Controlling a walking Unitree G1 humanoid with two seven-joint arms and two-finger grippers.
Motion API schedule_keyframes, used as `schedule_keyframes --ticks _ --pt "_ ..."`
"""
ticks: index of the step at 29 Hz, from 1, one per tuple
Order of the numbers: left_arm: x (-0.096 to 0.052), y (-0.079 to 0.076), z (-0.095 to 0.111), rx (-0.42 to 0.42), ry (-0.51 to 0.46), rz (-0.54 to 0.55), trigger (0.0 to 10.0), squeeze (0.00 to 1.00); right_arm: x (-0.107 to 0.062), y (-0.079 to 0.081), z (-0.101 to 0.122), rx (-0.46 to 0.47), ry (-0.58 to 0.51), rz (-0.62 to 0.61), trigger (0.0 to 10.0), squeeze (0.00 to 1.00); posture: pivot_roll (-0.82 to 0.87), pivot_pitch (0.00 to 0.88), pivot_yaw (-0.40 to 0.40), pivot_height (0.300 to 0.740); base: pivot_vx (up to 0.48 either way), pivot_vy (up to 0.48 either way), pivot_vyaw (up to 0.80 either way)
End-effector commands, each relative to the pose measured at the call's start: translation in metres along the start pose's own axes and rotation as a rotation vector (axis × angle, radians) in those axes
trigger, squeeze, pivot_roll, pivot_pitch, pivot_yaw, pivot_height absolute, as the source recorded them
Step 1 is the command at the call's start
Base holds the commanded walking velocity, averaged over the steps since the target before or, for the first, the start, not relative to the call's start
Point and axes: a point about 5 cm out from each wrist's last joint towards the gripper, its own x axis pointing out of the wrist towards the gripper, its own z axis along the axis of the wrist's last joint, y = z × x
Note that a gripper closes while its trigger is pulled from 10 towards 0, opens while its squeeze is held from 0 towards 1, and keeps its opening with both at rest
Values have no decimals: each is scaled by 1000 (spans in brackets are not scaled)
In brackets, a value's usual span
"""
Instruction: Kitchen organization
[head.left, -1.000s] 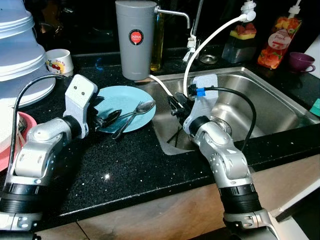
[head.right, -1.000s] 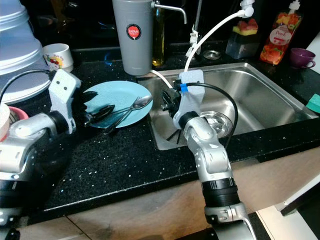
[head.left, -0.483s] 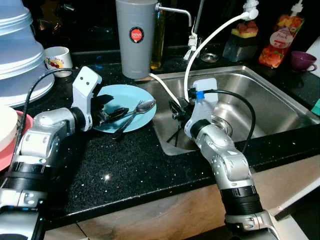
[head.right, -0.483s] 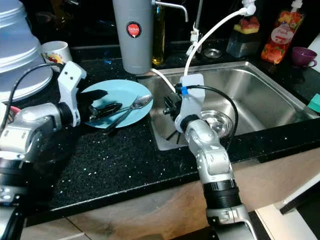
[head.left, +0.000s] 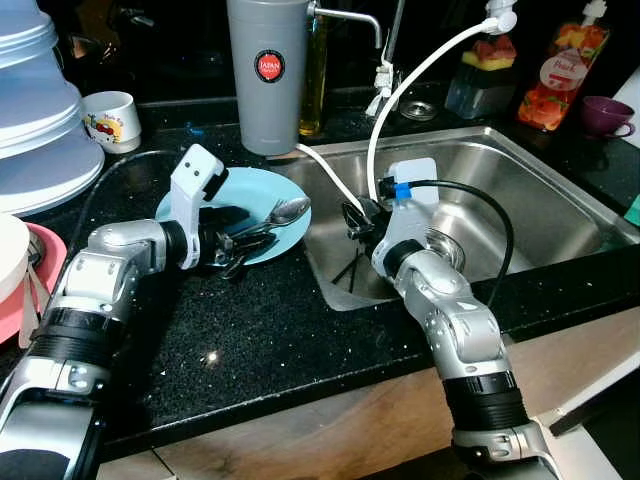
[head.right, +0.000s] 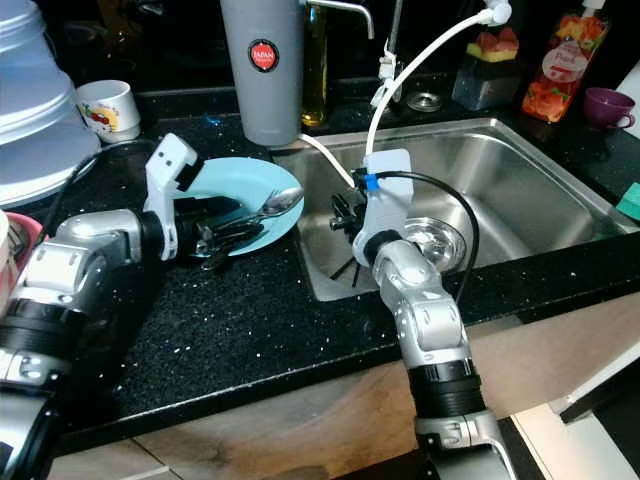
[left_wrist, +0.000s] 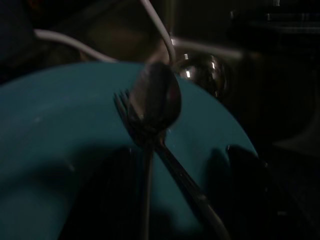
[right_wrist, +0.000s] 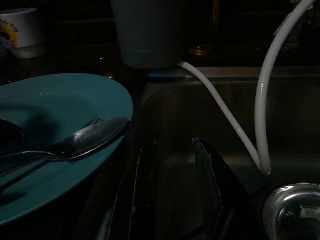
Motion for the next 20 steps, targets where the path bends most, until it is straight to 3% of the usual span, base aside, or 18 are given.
schedule_keyframes --ticks 1,4,13,15,16,17,18,19,20 --pt "3 -1 -5 19 45 -12 10000 0 -1 -2 0 3 12 -11 10000 0 -16 128 -3 740 0 0 0" --pt "5 4 -15 84 142 36 10000 0 -1 -1 0 2 11 -14 10000 0 -15 128 4 740 0 0 0" --pt "5 9 -18 106 183 63 10000 0 -1 -1 0 2 9 -17 10000 0 -14 124 8 740 0 0 0" --pt "6 10 -18 106 184 62 7451 0 -1 -2 0 2 7 -18 10000 0 -14 124 8 740 0 0 0" --pt "6 10 -17 107 183 64 4784 0 -1 -2 1 2 6 -20 10000 0 -14 123 9 740 0 0 0" --pt "7 11 -17 110 179 70 4078 0 -1 -3 1 1 5 -21 10000 0 -15 123 10 740 0 0 0" --pt "7 12 -16 112 176 74 2745 0 -1 -3 1 0 5 -22 10000 0 -15 123 10 740 0 0 0" --pt "7 13 -15 115 172 79 157 0 -1 -3 1 0 5 -22 10000 0 -14 122 9 740 0 0 0" --pt "7 14 -15 117 167 86 0 0 -1 -3 1 0 5 -23 10000 0 -14 122 9 740 0 0 0"
